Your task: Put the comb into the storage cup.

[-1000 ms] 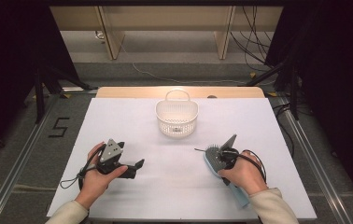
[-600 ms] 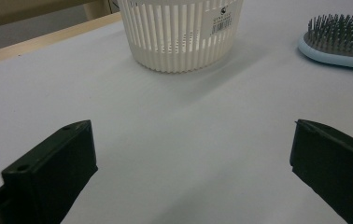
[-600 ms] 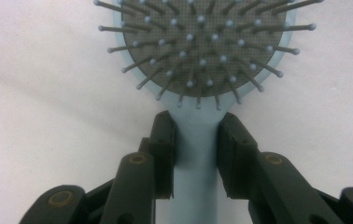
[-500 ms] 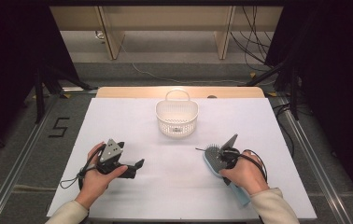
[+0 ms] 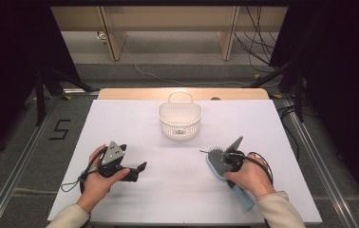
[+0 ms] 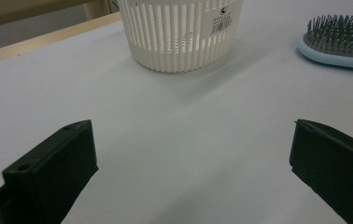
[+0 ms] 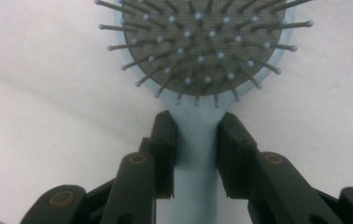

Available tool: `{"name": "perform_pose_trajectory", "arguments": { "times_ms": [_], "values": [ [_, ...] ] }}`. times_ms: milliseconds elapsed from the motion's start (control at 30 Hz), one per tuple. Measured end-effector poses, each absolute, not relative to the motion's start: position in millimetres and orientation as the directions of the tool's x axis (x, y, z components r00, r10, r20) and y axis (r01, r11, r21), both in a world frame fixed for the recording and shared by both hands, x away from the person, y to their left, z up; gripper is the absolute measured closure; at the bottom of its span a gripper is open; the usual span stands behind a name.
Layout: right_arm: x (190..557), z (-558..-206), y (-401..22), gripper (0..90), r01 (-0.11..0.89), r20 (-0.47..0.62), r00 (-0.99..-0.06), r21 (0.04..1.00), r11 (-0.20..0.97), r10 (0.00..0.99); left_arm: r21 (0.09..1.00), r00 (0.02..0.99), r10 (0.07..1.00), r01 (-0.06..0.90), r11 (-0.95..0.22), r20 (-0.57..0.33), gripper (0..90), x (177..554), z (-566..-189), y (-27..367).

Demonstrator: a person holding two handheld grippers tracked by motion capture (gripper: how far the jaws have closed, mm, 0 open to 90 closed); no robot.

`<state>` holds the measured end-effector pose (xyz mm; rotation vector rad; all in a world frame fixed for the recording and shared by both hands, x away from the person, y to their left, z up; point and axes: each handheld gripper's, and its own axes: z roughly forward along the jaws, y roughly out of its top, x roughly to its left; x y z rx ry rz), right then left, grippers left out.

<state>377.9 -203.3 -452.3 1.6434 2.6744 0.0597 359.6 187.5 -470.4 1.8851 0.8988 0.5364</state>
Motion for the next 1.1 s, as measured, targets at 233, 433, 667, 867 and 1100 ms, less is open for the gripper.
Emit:
{"name": "perform_pose_trajectory", "arguments": {
  "times_ms": [233,433,667,867,1100],
  "values": [
    [376.3,-451.8,-201.5,70.4,0.886,0.036,-0.463,0.036,0.462,0.886,0.89,0.635,0.773,0.358,-0.282,-0.011,0.1,359.7,-470.2,187.8],
    [375.7,-451.6,-199.4,70.4,0.872,0.045,-0.49,0.052,0.487,0.871,0.891,0.634,0.773,0.358,-0.28,-0.012,0.1,359.6,-469.9,187.9],
    [374.8,-446.4,-199.6,70.5,0.871,0.055,-0.49,0.073,0.486,0.87,0.891,0.634,0.773,0.357,-0.279,-0.012,0.1,359.6,-469.7,188.0],
    [373.1,-439.7,-199.3,70.5,0.866,0.059,-0.496,0.11,0.488,0.866,0.891,0.634,0.773,0.357,-0.281,-0.01,0.1,359.6,-469.5,188.1],
    [372.9,-434.8,-200.8,70.5,0.862,0.057,-0.497,0.146,0.485,0.866,0.891,0.634,0.774,0.358,-0.28,-0.011,0.3,359.6,-469.7,188.2]
  ]
}}
